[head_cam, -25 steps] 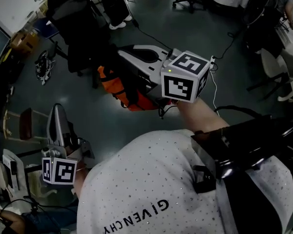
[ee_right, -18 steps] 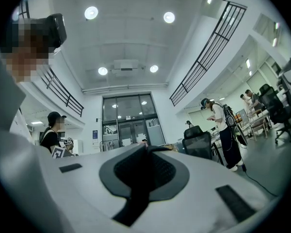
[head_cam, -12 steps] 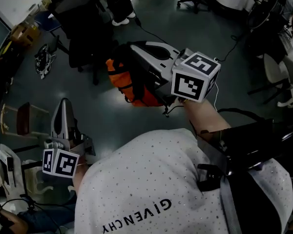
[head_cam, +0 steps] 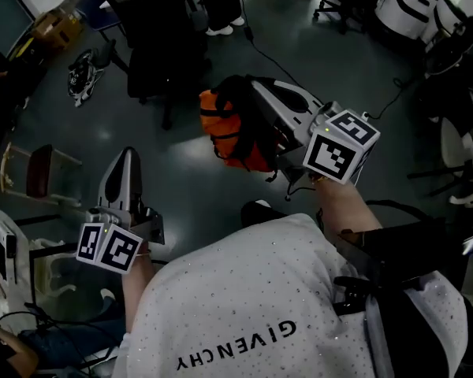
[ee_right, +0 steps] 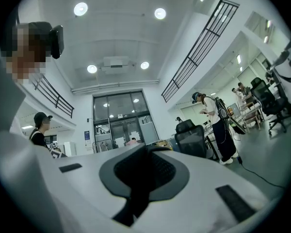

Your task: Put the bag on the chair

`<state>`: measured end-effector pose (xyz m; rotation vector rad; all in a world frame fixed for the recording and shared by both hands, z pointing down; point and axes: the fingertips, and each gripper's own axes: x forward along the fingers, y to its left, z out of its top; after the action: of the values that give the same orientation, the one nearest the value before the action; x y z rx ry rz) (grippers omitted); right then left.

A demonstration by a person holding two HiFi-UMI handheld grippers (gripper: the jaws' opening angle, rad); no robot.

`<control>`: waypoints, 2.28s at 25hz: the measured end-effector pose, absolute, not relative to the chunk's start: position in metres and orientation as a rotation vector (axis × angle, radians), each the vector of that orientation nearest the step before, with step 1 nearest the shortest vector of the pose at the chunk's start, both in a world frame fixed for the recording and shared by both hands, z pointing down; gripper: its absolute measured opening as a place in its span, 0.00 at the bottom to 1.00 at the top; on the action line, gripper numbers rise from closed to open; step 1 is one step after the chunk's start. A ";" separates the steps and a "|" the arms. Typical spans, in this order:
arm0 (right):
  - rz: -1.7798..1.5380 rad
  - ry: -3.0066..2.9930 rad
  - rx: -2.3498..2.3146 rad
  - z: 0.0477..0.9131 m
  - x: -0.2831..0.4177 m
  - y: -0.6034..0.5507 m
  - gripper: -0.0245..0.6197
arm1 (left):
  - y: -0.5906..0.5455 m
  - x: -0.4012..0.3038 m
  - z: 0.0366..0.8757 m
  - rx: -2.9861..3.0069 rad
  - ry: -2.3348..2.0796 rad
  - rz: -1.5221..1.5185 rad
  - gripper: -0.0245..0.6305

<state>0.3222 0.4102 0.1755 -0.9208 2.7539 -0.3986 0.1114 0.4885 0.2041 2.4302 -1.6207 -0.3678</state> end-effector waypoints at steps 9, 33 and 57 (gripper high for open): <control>-0.442 2.787 -0.907 0.188 0.297 0.321 0.06 | 0.402 0.091 0.204 2.402 -1.621 -0.379 0.04; -0.422 2.866 -0.712 0.179 0.190 0.068 0.06 | 0.166 -0.003 0.214 2.238 -1.772 -0.458 0.04; -0.493 2.767 -0.988 0.200 0.011 -0.048 0.06 | 0.015 -0.189 0.226 2.403 -1.417 -0.336 0.04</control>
<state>0.0114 -0.0485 0.2003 -0.9880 2.7669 -0.4927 -0.1889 0.0152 0.2263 2.4027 -1.4171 -0.3365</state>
